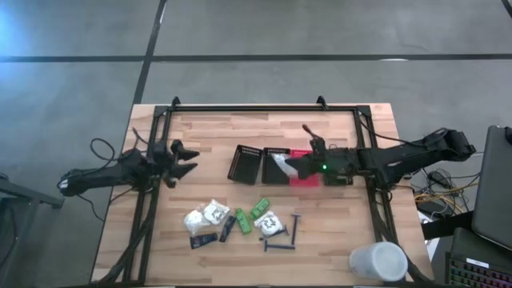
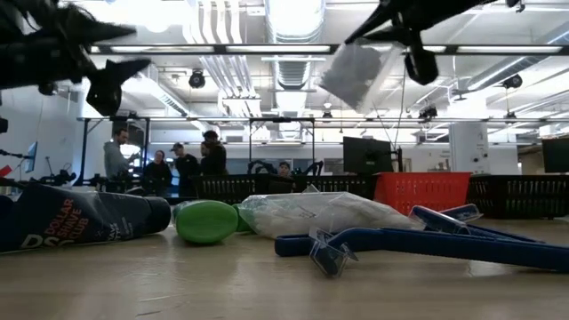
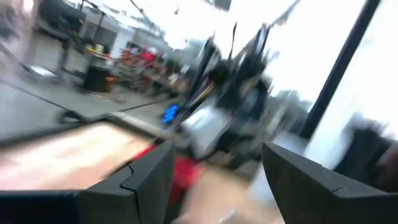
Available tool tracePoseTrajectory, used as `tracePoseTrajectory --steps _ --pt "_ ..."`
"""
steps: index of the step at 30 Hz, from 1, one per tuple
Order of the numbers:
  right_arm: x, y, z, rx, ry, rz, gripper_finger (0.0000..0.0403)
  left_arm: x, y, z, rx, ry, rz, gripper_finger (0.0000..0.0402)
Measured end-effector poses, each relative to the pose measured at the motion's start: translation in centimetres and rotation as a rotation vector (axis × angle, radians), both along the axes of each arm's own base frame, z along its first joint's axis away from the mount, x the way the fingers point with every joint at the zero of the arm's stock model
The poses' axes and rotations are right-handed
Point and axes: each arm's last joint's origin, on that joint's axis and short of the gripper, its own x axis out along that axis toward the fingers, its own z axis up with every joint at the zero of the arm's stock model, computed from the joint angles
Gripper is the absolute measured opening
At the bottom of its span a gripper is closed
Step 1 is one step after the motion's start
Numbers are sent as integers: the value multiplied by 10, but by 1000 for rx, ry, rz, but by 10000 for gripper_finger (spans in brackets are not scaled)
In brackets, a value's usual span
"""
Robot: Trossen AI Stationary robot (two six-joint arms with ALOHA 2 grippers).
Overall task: Pick & Place Travel size toiletries
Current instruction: Put the white cotton pack into the left black bin
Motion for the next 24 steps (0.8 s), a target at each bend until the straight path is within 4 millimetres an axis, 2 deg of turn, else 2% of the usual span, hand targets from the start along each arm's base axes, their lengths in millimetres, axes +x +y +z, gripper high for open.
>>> tracePoseTrajectory --steps 4,8,16,19,21,24 --pt "6 -8 4 -6 -55 31 8 -3 0 9 -285 -132 -82 245" --pt "7 -13 5 2 -73 30 8 -3 0 10 -338 -145 -83 245" --pt "14 -18 14 72 -216 -5 8 -4 7 10 -453 -212 126 245" --pt "22 -20 12 113 -271 -25 8 -6 11 9 -555 -270 258 245" --pt "28 -21 8 146 -289 -37 8 -7 12 9 -525 -273 311 245" --pt "38 -24 -1 194 -305 -55 8 -4 9 16 -322 -190 271 245"
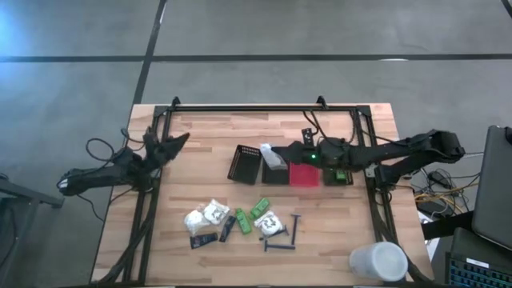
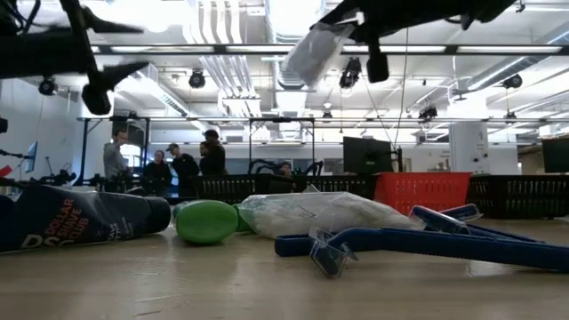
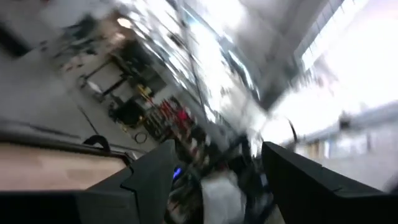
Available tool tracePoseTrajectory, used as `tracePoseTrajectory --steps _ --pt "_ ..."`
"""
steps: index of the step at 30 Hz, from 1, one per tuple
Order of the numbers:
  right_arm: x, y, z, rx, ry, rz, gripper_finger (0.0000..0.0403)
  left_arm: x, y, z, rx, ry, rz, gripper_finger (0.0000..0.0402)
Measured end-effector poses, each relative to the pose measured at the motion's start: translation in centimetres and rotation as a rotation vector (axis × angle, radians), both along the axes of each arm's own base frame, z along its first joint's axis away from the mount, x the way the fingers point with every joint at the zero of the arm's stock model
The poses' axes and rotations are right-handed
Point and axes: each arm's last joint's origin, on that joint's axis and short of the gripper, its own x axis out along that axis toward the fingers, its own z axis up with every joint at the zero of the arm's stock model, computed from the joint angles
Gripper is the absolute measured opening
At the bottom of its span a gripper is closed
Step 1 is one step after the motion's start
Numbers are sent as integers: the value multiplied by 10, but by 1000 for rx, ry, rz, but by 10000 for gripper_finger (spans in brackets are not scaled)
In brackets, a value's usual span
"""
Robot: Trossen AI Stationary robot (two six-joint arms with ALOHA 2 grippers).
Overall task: Pick & Place Travel size toiletries
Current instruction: Put the white cotton pack into the left black bin
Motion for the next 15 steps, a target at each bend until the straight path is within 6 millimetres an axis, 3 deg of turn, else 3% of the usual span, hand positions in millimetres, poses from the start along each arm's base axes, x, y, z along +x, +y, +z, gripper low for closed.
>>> tracePoseTrajectory --steps 8,15 --pt "17 -10 -7 107 -69 -41 8 15 -1 47 423 362 44 245" --pt "27 -28 15 120 -130 -58 8 53 3 81 819 845 38 245"
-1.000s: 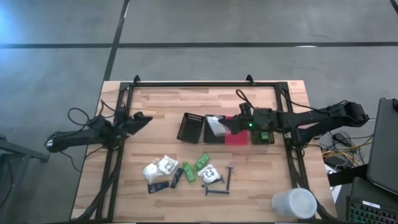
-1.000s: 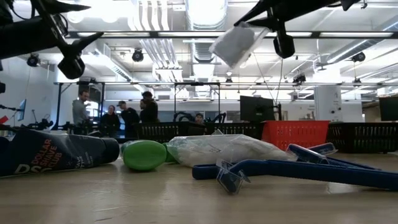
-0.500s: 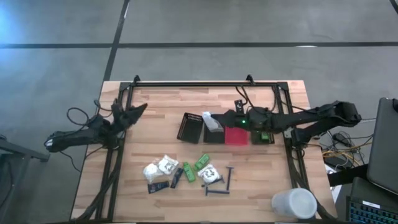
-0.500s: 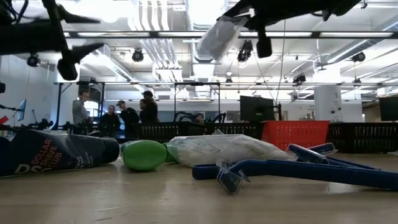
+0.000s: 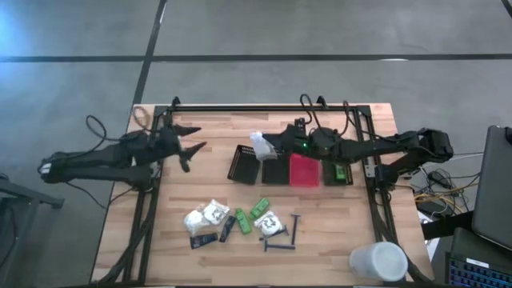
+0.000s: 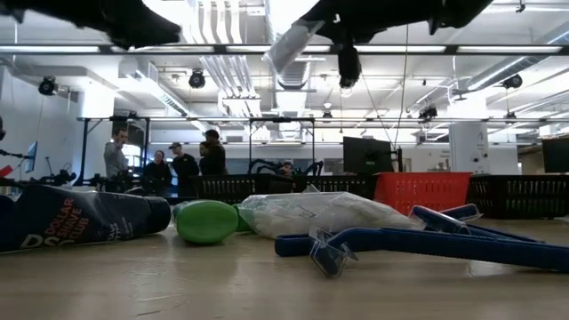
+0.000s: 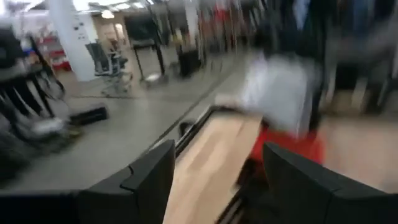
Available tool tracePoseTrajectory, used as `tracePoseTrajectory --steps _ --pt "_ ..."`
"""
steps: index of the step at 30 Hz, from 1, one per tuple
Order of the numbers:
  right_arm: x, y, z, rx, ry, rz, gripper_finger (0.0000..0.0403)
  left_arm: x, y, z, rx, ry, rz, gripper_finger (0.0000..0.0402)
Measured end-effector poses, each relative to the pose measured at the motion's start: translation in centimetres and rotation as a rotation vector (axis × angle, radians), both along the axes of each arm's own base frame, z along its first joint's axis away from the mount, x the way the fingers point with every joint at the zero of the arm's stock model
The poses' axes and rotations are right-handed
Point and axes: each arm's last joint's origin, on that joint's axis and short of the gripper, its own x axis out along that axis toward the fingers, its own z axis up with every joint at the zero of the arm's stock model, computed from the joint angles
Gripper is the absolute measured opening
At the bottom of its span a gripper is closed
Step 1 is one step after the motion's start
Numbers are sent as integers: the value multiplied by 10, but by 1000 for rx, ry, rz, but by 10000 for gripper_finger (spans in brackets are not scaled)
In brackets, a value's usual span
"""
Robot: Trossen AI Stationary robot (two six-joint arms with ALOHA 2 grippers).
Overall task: Pick & Place Travel size toiletries
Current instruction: Put the white cotton pack into the left black bin
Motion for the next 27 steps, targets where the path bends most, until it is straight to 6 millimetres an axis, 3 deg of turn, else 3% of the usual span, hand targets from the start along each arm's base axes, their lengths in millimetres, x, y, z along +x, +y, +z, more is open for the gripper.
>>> tracePoseTrajectory --steps 4,9,11,21,27 --pt "3 -11 12 8 19 -23 8 30 2 10 344 247 1 245" --pt "4 -24 27 21 12 -48 8 62 8 9 665 512 211 245" --pt "4 -30 32 24 -7 -62 8 69 8 16 760 509 221 245" --pt "0 -56 66 3 -99 -87 8 100 -10 7 1243 473 3 214" --pt "0 -60 85 -4 -97 -58 8 116 -11 -2 1341 504 -40 204"
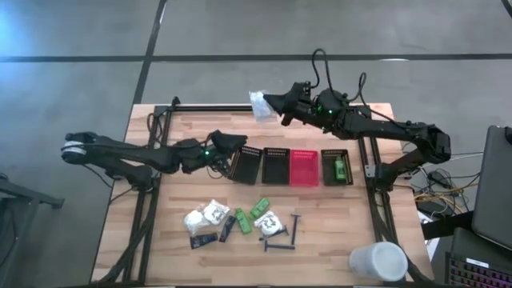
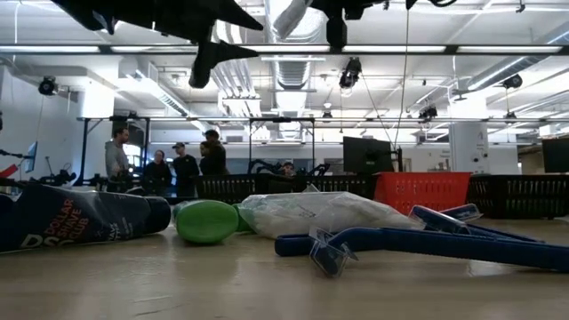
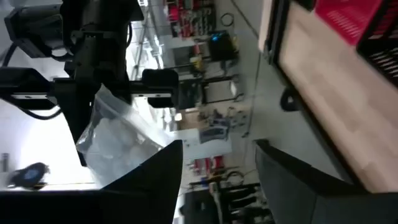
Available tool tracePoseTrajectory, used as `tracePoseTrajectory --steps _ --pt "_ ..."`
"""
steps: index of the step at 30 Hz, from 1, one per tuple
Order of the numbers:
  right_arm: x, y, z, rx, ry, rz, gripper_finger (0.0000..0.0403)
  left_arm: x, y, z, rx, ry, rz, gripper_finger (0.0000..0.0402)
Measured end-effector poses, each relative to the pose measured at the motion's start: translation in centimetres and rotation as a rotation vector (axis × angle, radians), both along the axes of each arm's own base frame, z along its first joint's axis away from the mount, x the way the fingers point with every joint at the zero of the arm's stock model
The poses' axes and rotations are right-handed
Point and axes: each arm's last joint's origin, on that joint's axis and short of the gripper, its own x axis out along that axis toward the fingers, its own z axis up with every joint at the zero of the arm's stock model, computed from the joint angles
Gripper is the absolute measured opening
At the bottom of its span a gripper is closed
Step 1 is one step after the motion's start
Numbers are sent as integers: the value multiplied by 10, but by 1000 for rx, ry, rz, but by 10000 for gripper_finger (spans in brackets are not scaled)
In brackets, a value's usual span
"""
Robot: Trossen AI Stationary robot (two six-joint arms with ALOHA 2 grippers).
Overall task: Pick & Place Travel size toiletries
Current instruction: Put the white cotton pack into the left black bin
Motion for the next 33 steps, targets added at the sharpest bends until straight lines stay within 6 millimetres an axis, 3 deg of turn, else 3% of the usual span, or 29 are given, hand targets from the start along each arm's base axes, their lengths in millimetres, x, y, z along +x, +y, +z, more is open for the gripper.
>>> tracePoseTrajectory --steps 4,16,22,28,33 --pt "0 3 11 -11 -27 15 8 8 0 1 74 -9 9 204" --pt "3 11 15 25 -20 60 8 16 1 45 213 -151 38 204" --pt "3 14 20 27 -36 67 8 17 2 47 222 -155 5 204" --pt "2 14 27 23 -56 88 8 17 9 34 225 -108 11 204" --pt "4 20 25 54 -58 98 8 17 11 38 235 -140 -19 204"
